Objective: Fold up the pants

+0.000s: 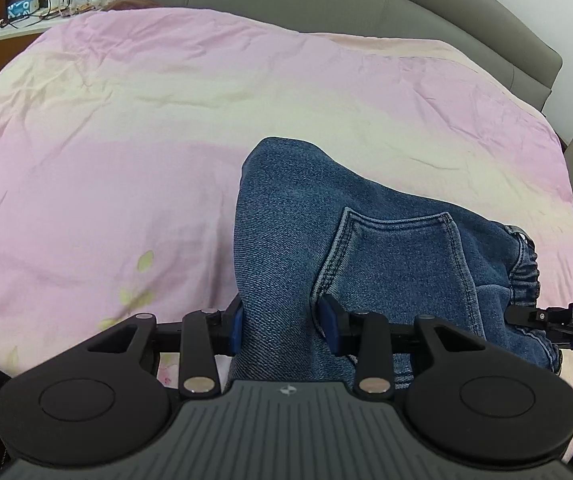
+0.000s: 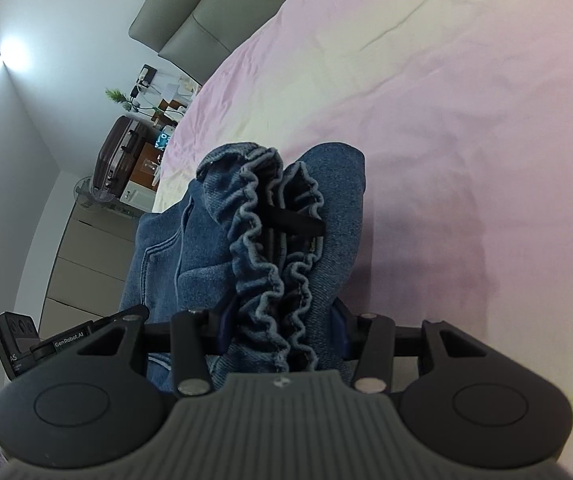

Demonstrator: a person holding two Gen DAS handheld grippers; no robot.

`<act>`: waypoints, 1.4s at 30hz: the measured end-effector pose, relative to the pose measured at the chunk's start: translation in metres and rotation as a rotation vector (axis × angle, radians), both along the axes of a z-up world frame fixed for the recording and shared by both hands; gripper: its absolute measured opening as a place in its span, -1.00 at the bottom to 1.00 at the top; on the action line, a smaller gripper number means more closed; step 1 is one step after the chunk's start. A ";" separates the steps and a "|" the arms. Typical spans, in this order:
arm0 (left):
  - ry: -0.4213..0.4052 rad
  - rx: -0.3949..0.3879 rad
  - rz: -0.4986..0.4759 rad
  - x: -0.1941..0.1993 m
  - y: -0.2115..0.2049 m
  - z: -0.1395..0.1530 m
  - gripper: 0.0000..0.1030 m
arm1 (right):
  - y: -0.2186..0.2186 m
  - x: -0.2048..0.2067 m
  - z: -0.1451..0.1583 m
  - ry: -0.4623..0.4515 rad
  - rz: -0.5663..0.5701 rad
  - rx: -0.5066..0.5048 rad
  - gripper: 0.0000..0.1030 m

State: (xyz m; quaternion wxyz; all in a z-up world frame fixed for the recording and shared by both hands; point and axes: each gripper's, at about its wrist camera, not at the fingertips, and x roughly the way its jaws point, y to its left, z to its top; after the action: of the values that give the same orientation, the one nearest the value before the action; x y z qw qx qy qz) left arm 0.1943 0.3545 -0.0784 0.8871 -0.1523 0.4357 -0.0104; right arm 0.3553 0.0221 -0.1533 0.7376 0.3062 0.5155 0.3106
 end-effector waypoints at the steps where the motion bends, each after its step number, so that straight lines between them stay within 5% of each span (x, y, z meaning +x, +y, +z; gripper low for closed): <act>1: 0.008 -0.006 0.003 0.004 0.002 -0.010 -0.17 | 0.002 0.005 -0.008 0.009 0.002 -0.012 -0.15; 8: 0.052 -0.033 0.028 0.020 0.011 -0.065 -0.09 | 0.016 0.025 -0.055 0.030 0.052 -0.066 -0.12; 14: 0.049 -0.009 0.053 0.019 0.002 -0.064 0.02 | 0.023 0.031 -0.070 0.035 0.056 -0.076 -0.06; 19: 0.042 0.171 0.072 0.007 -0.017 -0.038 0.09 | 0.025 0.025 -0.034 -0.040 0.082 -0.168 0.19; 24: -0.014 0.234 0.012 -0.027 -0.036 -0.008 0.08 | 0.027 -0.009 0.024 -0.314 0.129 -0.306 0.18; 28: -0.020 0.258 -0.003 -0.046 -0.049 -0.005 -0.07 | 0.040 -0.049 0.053 -0.556 0.228 -0.379 -0.26; 31: 0.002 0.239 -0.010 -0.050 -0.048 -0.014 -0.21 | 0.061 -0.065 0.049 -0.605 0.311 -0.427 -0.57; 38: 0.066 0.256 -0.043 -0.062 -0.055 -0.048 -0.31 | 0.069 -0.087 -0.002 -0.595 0.366 -0.574 -0.61; 42: 0.066 0.403 -0.079 -0.062 -0.077 -0.062 -0.31 | 0.079 -0.086 -0.018 -0.615 0.352 -0.616 -0.65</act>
State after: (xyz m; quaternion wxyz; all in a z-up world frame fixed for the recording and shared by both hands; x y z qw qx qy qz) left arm 0.1326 0.2775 -0.1409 0.8837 0.0452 0.4634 0.0475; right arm 0.2692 0.1008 -0.1713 0.8487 -0.1253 0.3854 0.3399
